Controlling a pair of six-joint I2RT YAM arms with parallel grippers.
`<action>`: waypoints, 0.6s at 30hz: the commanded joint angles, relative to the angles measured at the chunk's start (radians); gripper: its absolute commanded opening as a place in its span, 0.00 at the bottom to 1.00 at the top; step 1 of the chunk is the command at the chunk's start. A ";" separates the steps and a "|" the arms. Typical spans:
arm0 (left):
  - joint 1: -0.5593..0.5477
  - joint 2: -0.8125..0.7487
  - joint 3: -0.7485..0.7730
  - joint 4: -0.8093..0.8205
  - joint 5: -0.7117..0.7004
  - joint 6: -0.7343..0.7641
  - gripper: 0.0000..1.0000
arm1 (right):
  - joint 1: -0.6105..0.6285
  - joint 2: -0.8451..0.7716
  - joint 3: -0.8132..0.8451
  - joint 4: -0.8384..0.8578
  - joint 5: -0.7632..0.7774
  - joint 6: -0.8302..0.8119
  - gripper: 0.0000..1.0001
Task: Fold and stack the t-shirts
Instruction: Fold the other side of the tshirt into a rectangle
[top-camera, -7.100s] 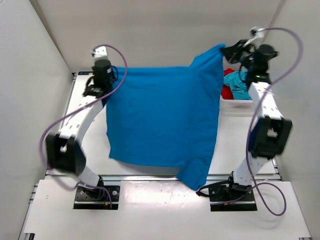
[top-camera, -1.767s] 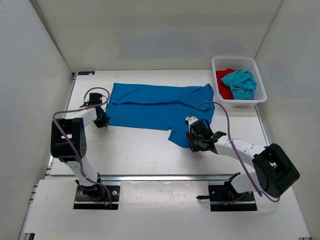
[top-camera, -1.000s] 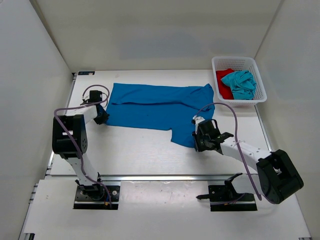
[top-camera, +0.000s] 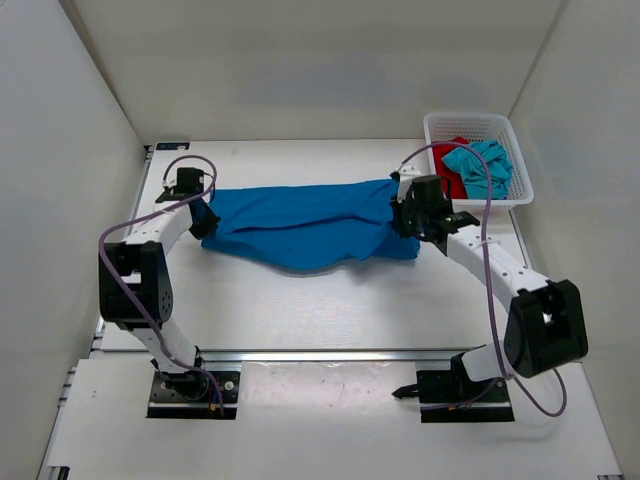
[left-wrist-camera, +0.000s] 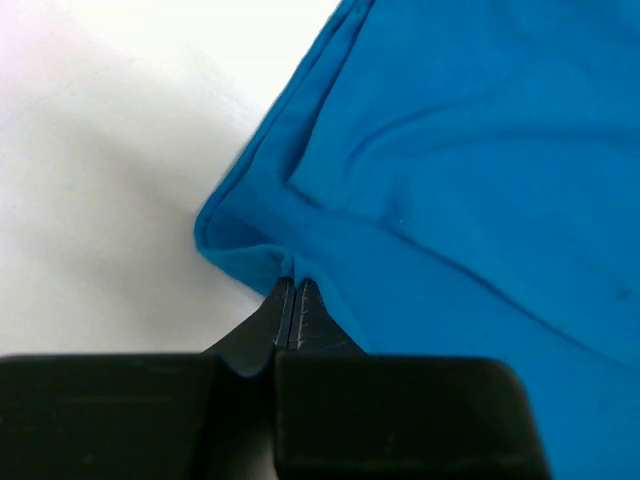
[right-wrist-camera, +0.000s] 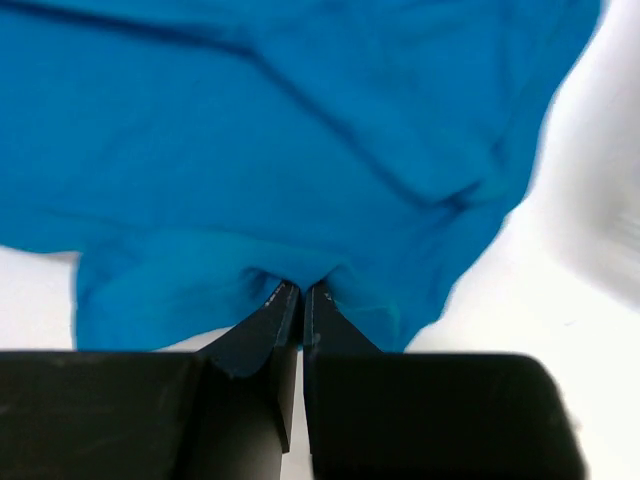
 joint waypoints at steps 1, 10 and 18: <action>0.007 0.051 0.072 0.018 0.030 -0.021 0.00 | -0.024 0.074 0.095 0.100 0.065 -0.140 0.00; 0.062 0.160 0.196 0.013 0.003 -0.035 0.00 | -0.094 0.291 0.330 0.171 0.070 -0.210 0.00; 0.070 0.268 0.306 -0.025 -0.014 -0.059 0.20 | -0.154 0.479 0.509 0.160 0.024 -0.237 0.00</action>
